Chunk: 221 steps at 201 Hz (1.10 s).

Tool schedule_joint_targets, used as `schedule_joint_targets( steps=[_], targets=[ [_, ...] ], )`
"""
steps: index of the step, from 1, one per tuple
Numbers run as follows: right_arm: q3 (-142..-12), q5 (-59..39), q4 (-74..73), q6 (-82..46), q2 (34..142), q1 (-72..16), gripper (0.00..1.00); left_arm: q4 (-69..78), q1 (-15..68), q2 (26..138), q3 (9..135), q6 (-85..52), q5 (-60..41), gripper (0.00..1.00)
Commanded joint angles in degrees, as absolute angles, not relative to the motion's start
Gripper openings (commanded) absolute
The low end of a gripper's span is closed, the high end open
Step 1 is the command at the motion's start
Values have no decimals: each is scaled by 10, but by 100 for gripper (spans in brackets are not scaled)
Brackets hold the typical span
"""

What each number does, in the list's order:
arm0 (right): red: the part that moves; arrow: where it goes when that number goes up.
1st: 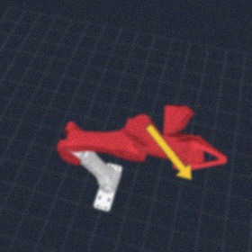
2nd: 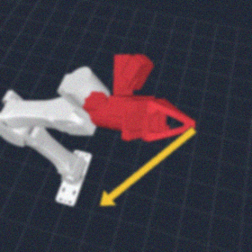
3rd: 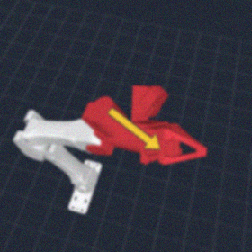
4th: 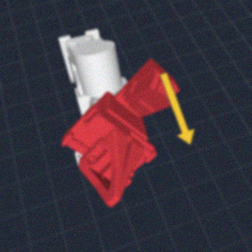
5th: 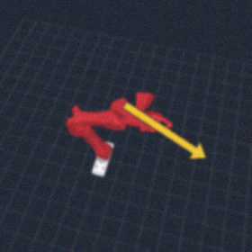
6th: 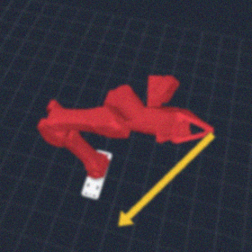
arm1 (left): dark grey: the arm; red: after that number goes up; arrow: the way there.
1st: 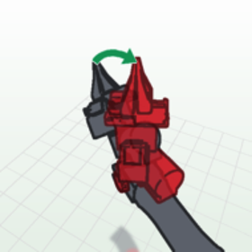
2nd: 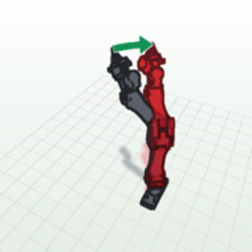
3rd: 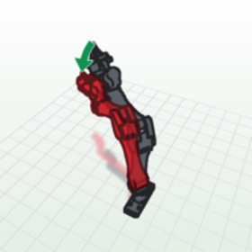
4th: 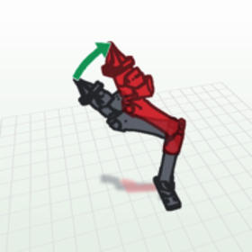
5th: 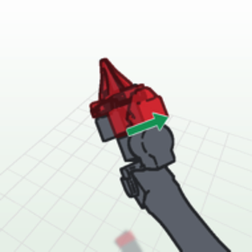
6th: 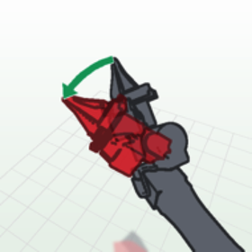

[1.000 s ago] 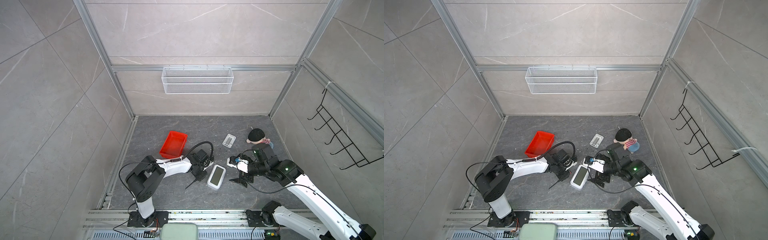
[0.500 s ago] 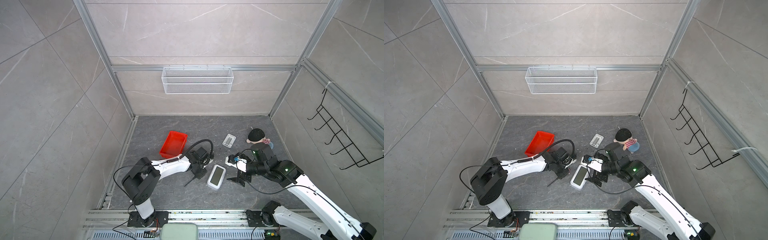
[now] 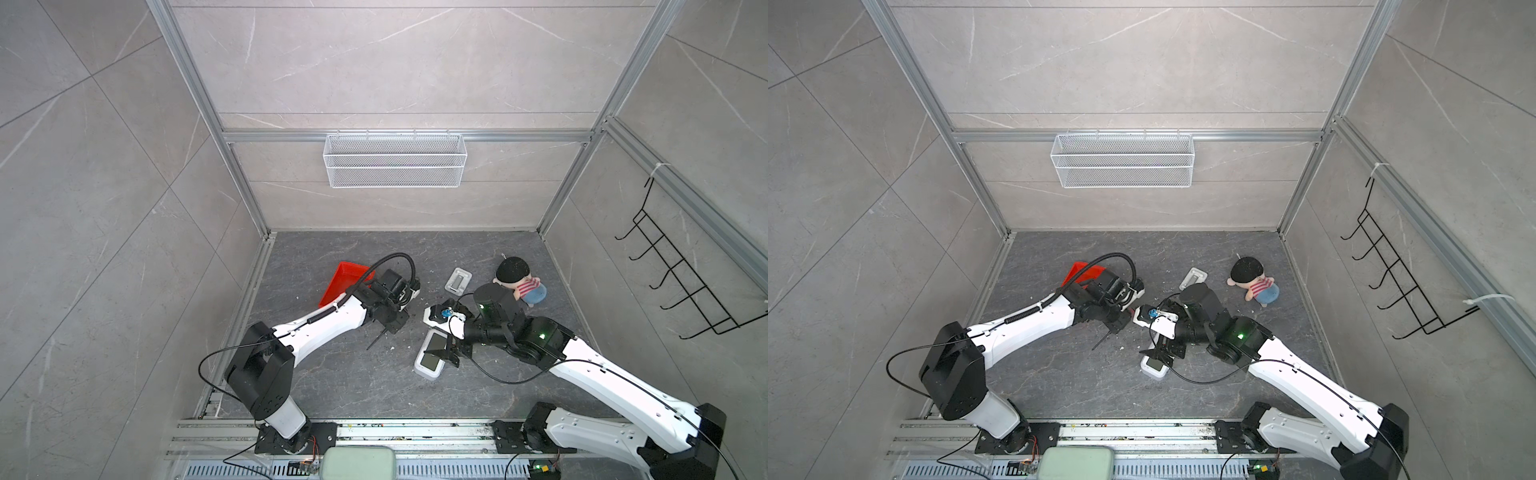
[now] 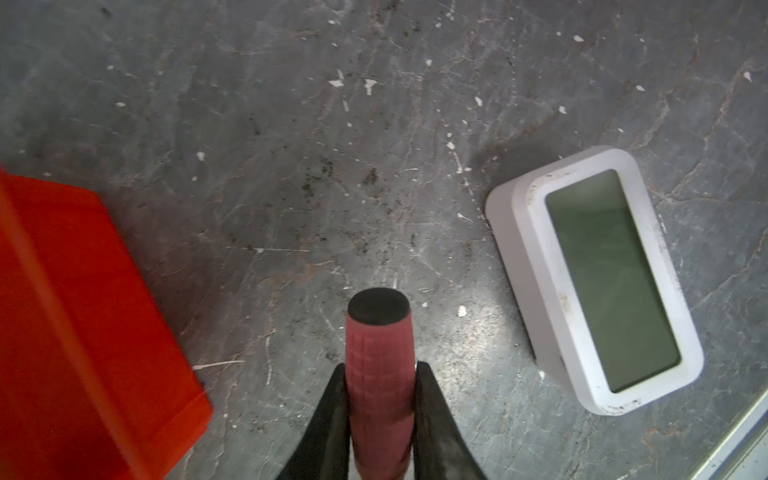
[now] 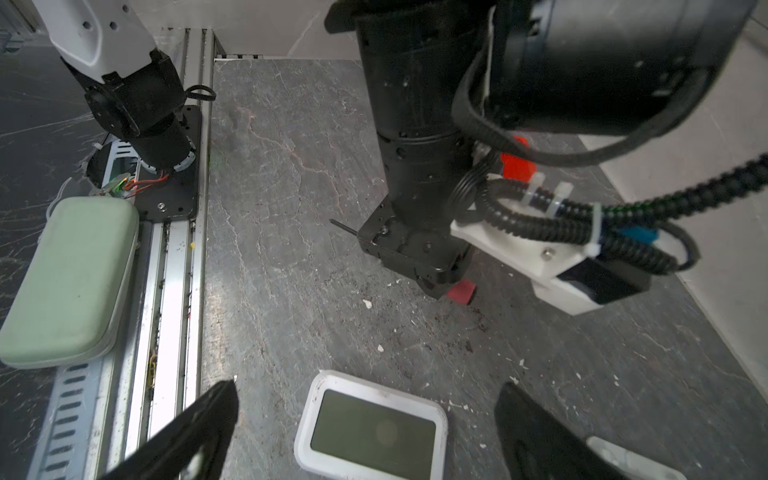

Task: Put the screwdriver in the bin
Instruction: 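Lift the screwdriver with the left gripper and carry it over the red bin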

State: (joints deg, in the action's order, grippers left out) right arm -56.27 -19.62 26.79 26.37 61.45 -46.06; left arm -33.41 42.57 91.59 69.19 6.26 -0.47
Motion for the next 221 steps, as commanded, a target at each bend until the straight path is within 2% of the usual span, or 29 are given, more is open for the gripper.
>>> schedule_joint_targets(
  steps=[1,56,107,166,221],
  targets=[
    [-568,-167,168,223,638,-484,99,-354,392,886,712,87,-15,0],
    [-567,-82,32,140,705,-507,99,-348,316,864,691,110,-36,0],
    [-564,-18,-31,92,744,-514,99,-288,239,883,705,119,-41,0],
    [-578,-3,-66,56,779,-522,99,-246,190,971,770,147,-40,0],
    [-588,-39,-69,55,808,-530,99,-228,164,1025,803,153,-56,0]
  ],
)
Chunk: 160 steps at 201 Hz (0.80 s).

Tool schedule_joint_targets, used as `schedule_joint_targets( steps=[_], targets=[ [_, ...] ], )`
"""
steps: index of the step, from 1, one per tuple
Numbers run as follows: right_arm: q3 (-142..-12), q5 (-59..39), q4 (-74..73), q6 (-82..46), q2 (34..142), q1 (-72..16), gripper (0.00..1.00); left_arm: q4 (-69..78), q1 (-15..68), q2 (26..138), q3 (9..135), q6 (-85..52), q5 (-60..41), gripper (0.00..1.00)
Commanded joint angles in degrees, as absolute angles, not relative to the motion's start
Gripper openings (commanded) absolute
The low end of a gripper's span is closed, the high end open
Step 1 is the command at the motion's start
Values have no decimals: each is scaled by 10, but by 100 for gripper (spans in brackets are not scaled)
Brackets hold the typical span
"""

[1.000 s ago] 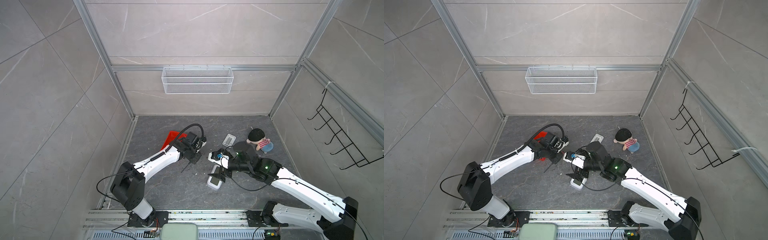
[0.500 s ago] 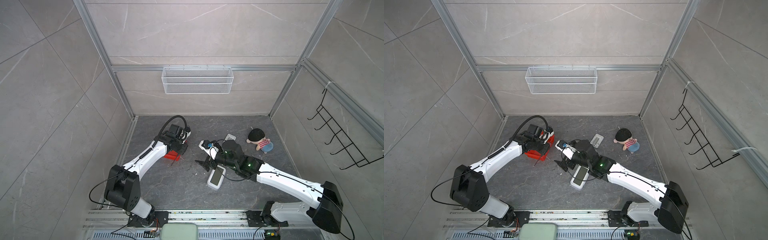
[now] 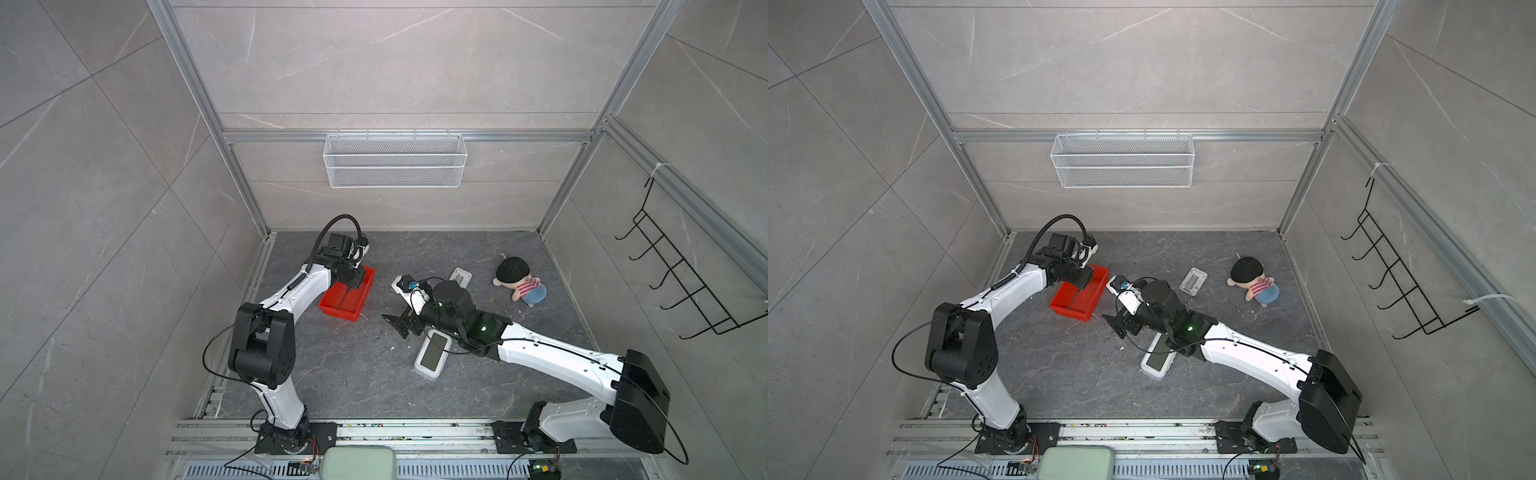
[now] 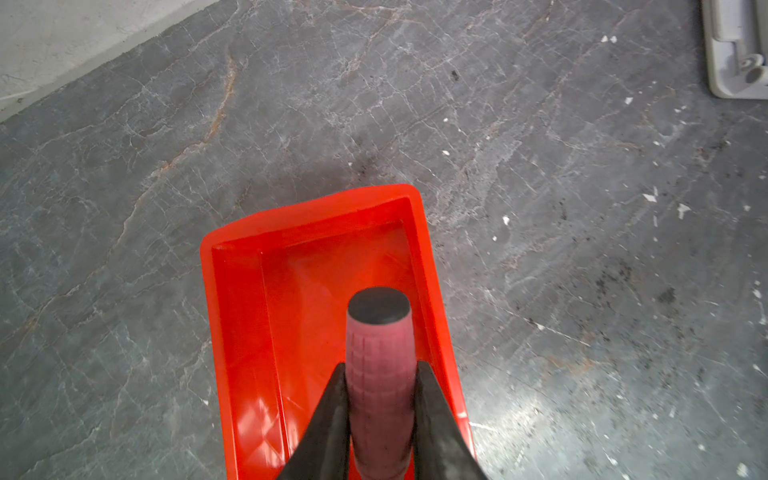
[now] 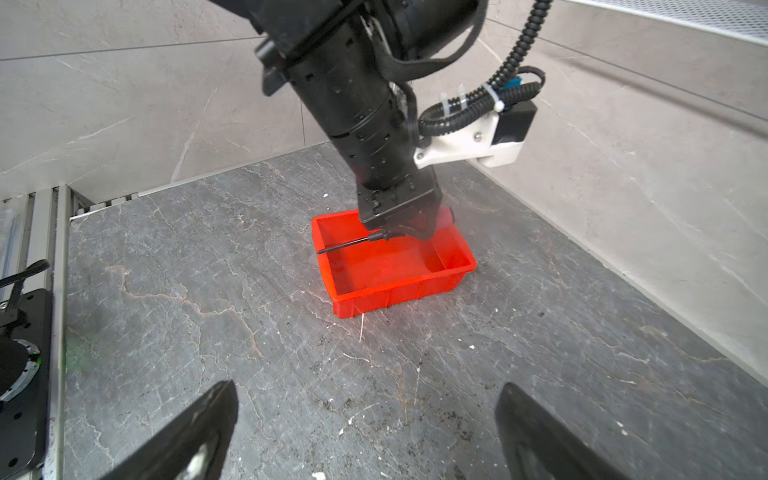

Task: Put the screwdriver in the bin
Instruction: 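Lift the screwdriver with the left gripper and carry it over the red bin, then lower the screwdriver into the red bin and open the left gripper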

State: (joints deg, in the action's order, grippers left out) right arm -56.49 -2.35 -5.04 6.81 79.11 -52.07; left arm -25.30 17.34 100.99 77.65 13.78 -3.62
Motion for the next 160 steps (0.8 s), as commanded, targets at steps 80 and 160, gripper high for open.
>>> schedule_joint_targets(
  steps=[80,160],
  targets=[
    [-594,-34,-74,53,834,-539,99,-216,156,1103,850,145,-75,0],
    [-591,-32,-72,56,836,-540,99,-216,152,1141,836,139,-89,0]
  ],
)
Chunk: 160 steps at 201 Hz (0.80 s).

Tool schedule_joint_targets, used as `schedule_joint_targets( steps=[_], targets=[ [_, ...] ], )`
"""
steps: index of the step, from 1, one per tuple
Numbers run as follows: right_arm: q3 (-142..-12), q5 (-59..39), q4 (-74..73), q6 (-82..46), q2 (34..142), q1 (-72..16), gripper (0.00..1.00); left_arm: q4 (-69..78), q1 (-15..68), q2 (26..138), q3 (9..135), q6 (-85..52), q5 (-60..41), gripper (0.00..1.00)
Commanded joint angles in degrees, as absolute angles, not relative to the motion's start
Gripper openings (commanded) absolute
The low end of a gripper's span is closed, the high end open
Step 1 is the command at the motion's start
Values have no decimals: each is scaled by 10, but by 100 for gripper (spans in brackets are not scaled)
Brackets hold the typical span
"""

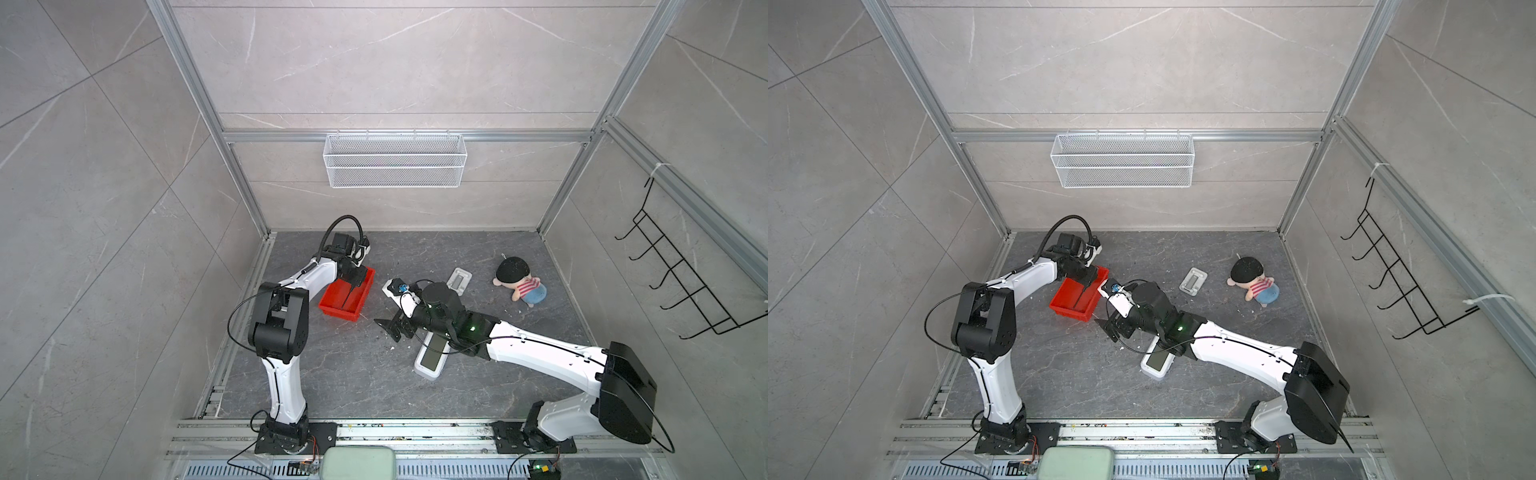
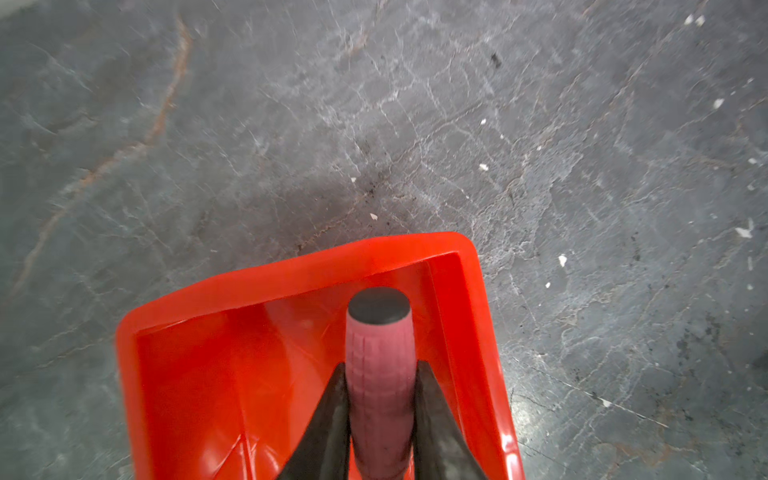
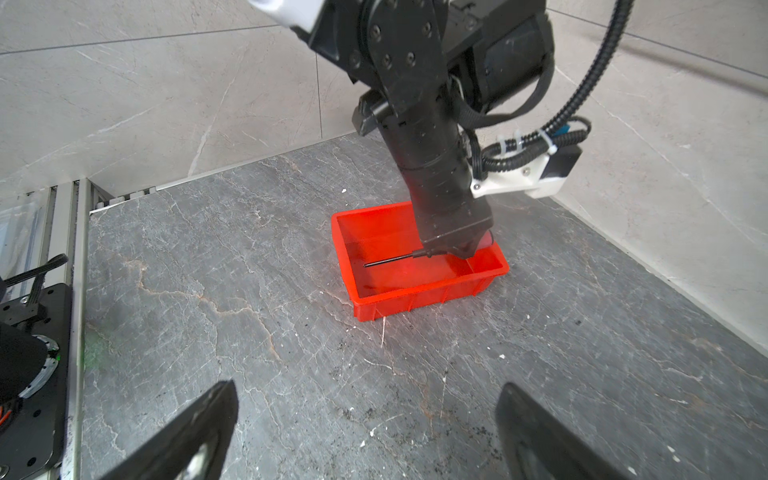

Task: Put the screwdriver in the bin
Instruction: 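Lower the screwdriver into the red bin and open the left gripper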

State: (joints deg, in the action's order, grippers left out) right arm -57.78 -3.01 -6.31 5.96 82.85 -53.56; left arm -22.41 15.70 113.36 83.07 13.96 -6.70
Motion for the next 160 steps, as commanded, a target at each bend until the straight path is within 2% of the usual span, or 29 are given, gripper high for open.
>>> schedule_joint_targets(
  steps=[1,67,91,108,131,149,160],
  targets=[
    [-591,-32,-72,56,837,-539,99,-216,152,1141,835,138,-89,0],
    [-594,-32,-71,57,838,-540,99,-214,152,1143,830,135,-92,0],
    [-594,-32,-72,57,838,-540,99,-220,152,1139,834,138,-93,4],
    [-594,-32,-72,56,836,-539,99,-223,151,1132,832,139,-92,18],
    [-594,-28,-70,59,831,-539,99,-231,151,1115,832,141,-90,28],
    [-594,-25,-69,61,827,-540,99,-232,151,1095,826,140,-89,46],
    [-594,-23,-70,62,825,-539,99,-233,152,1080,824,139,-88,52]
  ],
)
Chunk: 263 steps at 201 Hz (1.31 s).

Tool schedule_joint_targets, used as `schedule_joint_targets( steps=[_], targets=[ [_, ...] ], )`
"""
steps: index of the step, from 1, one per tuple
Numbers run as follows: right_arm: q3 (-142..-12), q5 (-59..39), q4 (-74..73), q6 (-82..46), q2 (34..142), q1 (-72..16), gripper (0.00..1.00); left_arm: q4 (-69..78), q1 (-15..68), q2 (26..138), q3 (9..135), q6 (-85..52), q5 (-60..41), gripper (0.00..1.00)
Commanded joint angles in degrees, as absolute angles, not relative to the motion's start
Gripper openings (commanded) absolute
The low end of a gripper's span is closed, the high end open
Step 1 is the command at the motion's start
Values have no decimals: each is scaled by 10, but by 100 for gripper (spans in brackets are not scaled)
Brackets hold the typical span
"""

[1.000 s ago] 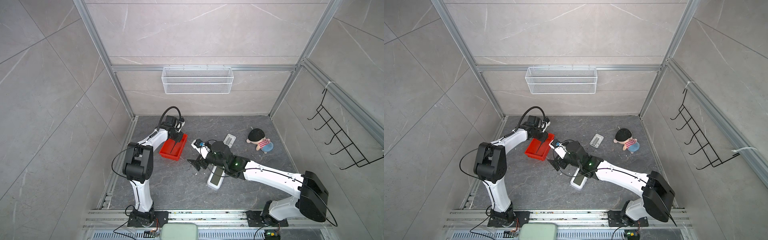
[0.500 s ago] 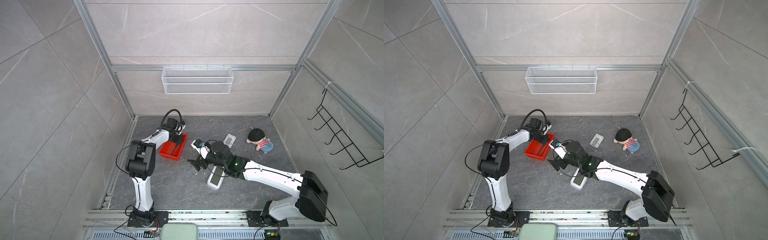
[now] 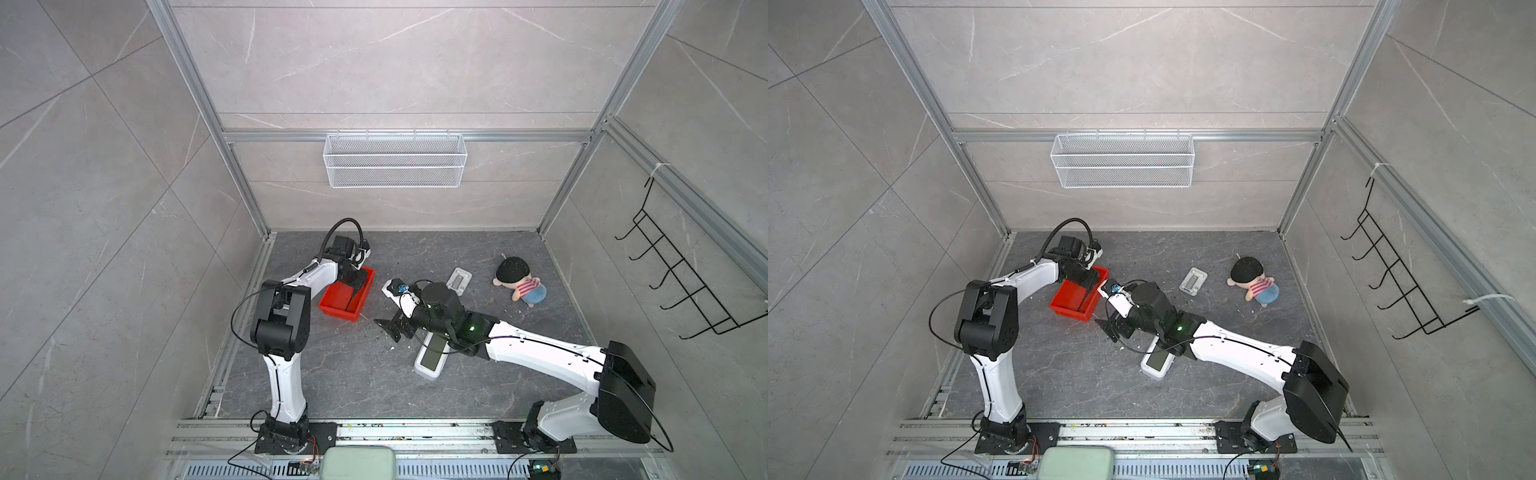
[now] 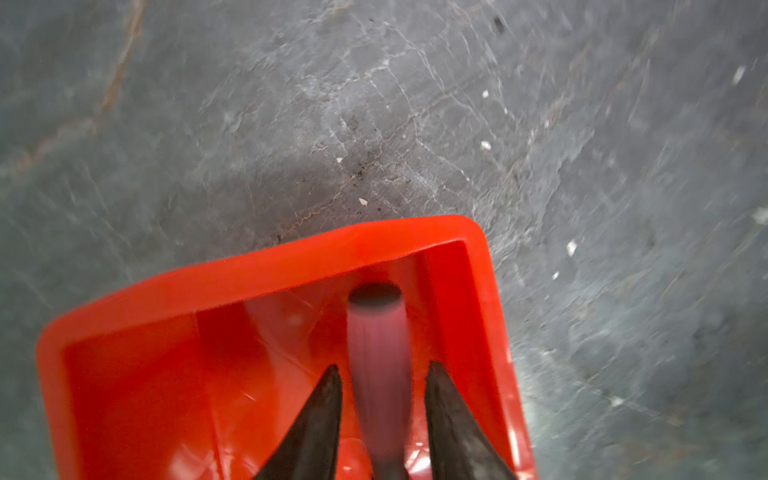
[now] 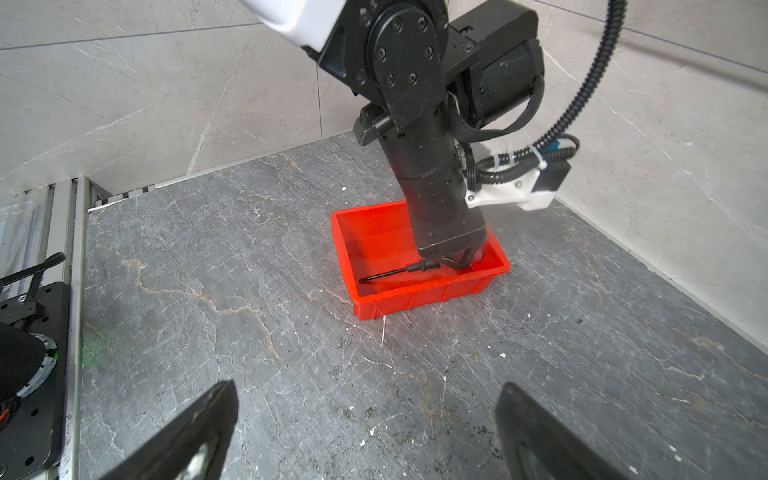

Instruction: Put the screwdriver in the bin

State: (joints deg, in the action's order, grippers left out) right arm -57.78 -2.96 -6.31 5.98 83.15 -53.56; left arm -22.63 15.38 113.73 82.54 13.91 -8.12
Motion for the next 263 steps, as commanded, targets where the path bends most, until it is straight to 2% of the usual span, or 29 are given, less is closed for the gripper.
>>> schedule_joint_targets(
  steps=[1,51,66,130,171,200,263],
  targets=[
    [-593,-22,-70,62,824,-539,99,-233,152,1079,823,138,-87,53],
    [-579,-6,-87,55,806,-539,99,-240,152,996,802,130,-87,70],
    [-576,0,-89,56,800,-538,99,-239,152,968,790,126,-84,78],
    [-542,21,-104,49,749,-516,99,-191,152,808,679,88,-66,93],
    [-494,36,-110,25,686,-473,99,-113,151,685,553,75,-21,100],
    [-458,35,-107,10,642,-425,99,-49,146,617,451,77,28,100],
    [-363,53,-109,47,570,-302,99,128,64,549,247,30,43,99]
  ],
)
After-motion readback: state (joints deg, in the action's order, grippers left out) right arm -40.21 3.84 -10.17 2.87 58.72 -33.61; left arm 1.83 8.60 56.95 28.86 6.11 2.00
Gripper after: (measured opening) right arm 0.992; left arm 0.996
